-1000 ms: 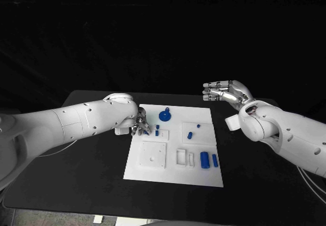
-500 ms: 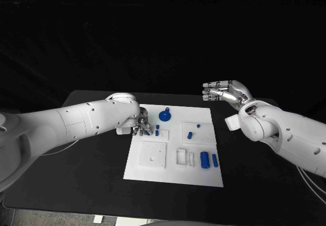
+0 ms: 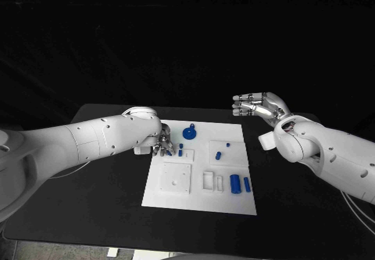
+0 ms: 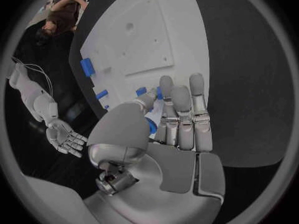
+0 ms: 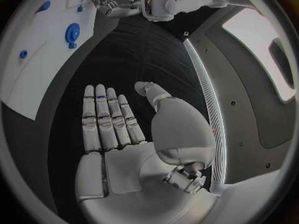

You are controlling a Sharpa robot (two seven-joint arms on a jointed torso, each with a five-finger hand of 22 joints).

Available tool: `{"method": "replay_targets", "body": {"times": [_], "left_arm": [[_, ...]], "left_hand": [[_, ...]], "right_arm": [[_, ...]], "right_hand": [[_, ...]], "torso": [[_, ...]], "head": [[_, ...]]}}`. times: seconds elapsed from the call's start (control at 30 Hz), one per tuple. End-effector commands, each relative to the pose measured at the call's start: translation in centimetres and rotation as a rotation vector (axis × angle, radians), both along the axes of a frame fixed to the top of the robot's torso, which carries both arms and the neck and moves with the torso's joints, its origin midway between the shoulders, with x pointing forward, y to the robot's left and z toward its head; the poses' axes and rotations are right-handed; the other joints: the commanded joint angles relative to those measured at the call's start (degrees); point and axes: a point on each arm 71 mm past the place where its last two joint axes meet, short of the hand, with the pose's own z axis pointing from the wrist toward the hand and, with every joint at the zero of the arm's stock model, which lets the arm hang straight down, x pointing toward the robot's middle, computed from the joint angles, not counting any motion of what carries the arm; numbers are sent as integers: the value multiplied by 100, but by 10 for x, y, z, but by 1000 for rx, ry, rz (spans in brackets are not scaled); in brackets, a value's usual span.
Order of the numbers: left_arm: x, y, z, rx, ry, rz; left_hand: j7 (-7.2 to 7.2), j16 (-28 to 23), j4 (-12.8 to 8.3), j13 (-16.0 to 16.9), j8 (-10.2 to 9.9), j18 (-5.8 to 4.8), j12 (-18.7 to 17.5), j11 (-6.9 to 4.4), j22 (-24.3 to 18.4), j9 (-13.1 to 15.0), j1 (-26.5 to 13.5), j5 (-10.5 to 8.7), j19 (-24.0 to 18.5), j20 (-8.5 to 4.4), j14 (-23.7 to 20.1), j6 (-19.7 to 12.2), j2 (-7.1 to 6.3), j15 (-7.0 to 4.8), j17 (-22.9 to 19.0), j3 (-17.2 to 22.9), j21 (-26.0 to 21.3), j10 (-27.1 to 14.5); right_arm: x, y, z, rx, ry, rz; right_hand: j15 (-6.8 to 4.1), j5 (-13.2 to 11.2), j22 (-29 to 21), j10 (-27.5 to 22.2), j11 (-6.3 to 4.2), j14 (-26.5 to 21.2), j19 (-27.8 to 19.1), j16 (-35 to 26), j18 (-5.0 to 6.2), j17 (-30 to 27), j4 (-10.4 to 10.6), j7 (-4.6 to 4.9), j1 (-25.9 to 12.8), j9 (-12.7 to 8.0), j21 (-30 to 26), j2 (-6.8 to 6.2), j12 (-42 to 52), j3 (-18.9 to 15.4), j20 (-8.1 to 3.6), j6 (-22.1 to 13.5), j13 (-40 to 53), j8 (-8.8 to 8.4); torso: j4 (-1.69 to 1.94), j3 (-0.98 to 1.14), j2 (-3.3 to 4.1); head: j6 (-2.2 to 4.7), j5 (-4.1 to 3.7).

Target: Assemble the parts on the task board

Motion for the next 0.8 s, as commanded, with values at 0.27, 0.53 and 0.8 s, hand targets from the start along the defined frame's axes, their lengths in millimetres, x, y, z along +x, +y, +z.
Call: {"method": "replay_targets", "body": {"times": [0.27, 0.53, 0.8], "left_arm": [[-1, 1, -2, 41, 25, -28], [-2, 0, -2, 47, 36, -37], [-2, -2, -3, 44, 38, -42]], "left_hand": [[-32, 43, -389, -10, 19, -87, 38, 7, 112, -29, 200, 15, -27, 5, -34, 6, 146, 3, -9, 342, 23, -18], [-31, 48, -410, -15, 19, -87, 37, 10, 111, -48, 204, 15, -37, 6, -39, 8, 138, 4, -10, 338, 25, -20], [-31, 52, -412, -19, 20, -87, 37, 9, 111, -60, 199, 15, -38, 6, -39, 9, 140, 3, -10, 329, 28, -17]], "right_arm": [[-1, 2, 0, 3, -1, 20], [-1, 2, 0, 3, -1, 20], [-1, 2, 0, 3, -1, 21]], "right_hand": [[-3, 21, -8, -35, -16, -30, -42, -19, 65, -7, -6, -3, -18, -8, -2, 43, -23, -30, 17, -46, -9, -18], [-3, 21, -8, -35, -16, -30, -42, -19, 65, -7, -6, -3, -18, -8, -2, 43, -23, -30, 17, -46, -9, -18], [-3, 28, -7, -34, -16, -30, -42, -20, 65, -8, 5, -4, -18, -9, -1, 48, -22, -50, 18, -50, -8, -18]], "torso": [[6, -1, -1], [-1, 0, -1], [-2, 4, 0]], "head": [[-24, -9], [-22, -11], [-24, -13]]}}
